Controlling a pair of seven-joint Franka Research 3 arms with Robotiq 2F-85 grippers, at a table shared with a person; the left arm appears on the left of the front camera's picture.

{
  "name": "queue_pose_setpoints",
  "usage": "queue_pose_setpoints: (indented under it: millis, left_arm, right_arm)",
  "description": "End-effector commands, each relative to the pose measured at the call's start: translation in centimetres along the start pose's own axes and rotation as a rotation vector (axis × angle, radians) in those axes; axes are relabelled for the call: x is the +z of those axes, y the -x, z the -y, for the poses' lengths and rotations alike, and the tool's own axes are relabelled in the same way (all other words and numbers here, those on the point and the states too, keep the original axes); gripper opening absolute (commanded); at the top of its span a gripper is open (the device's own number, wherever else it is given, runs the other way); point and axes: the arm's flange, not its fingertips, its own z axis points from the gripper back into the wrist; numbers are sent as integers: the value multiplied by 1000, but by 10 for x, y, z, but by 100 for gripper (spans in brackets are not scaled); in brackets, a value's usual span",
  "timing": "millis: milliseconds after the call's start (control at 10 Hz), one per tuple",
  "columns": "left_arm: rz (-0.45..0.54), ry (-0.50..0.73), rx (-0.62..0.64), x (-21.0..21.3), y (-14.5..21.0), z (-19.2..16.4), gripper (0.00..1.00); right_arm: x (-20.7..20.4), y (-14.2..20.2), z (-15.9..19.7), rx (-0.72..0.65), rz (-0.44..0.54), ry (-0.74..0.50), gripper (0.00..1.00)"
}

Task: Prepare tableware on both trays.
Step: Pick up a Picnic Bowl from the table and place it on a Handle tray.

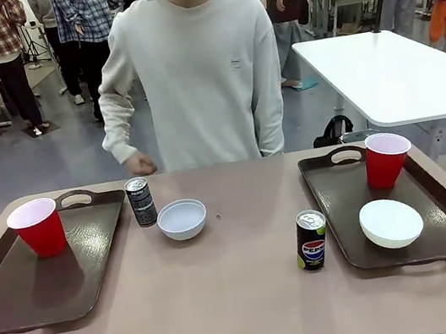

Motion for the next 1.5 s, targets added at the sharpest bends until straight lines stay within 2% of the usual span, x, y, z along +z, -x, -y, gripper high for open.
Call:
queue_pose_setpoints:
  millis: [0, 100, 200, 1100, 1200, 1400]
  left_arm:
    - [5, 16, -10, 1, 1, 0, 100]
    - [5, 16, -10, 1, 1, 0, 100]
    - [5, 16, -10, 1, 1, 0, 100]
    - [0, 0, 0, 0, 0, 0, 100]
    - [29, -88, -56, -33, -5, 19, 100]
    - [43, -269, -147, -105, -20, 33, 100]
  right_arm:
    - [14, 8, 19, -159, 55, -47, 94]
    - [16, 8, 29, -198, 23, -7, 94]
    - [21, 13, 13, -84, 47, -23, 94]
    - [21, 13, 13, -84, 47, -23, 94]
    - [21, 13, 13, -84, 47, -23, 94]
    - [21, 13, 13, -84, 47, -23, 94]
